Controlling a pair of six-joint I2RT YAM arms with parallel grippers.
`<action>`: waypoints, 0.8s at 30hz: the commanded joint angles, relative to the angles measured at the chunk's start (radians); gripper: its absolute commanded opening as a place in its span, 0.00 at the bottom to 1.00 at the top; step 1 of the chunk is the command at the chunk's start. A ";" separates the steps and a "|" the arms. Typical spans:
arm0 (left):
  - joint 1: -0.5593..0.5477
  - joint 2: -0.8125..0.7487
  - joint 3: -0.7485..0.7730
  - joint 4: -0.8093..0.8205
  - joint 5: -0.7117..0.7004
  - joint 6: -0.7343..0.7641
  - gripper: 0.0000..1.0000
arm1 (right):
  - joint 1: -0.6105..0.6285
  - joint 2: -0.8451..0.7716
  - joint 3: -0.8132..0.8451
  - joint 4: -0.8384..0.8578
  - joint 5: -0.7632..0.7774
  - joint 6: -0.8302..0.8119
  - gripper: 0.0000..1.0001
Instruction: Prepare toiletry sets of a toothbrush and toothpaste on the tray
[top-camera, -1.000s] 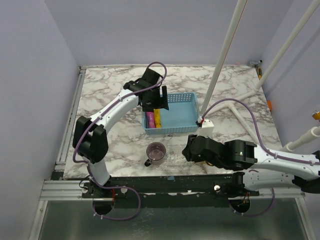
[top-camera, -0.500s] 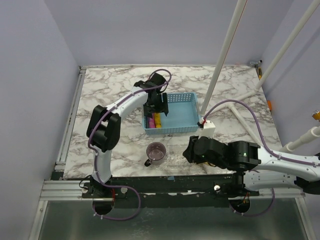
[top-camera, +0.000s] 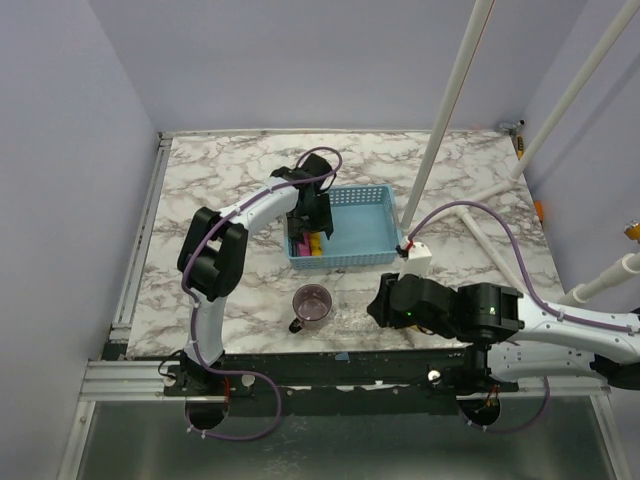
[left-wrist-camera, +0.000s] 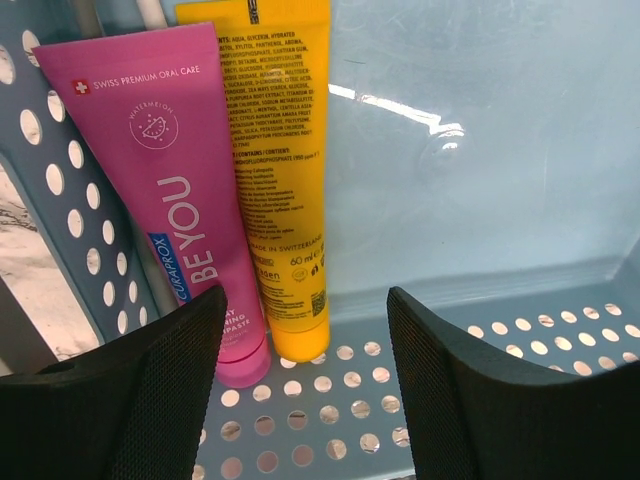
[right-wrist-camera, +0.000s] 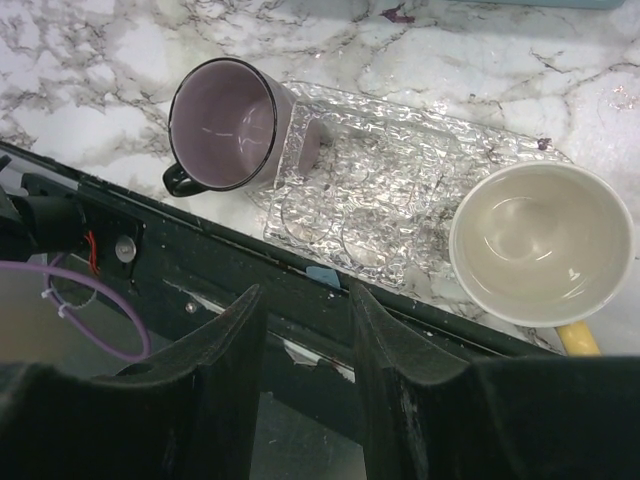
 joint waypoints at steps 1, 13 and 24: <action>-0.003 0.036 -0.047 -0.005 0.009 -0.024 0.65 | 0.004 -0.008 -0.023 0.019 -0.020 -0.019 0.42; -0.032 0.076 -0.025 -0.042 -0.004 -0.017 0.61 | 0.005 -0.035 -0.045 0.027 -0.024 -0.014 0.42; -0.058 0.080 -0.012 -0.036 0.026 -0.027 0.59 | 0.005 -0.068 -0.059 0.013 -0.019 -0.007 0.42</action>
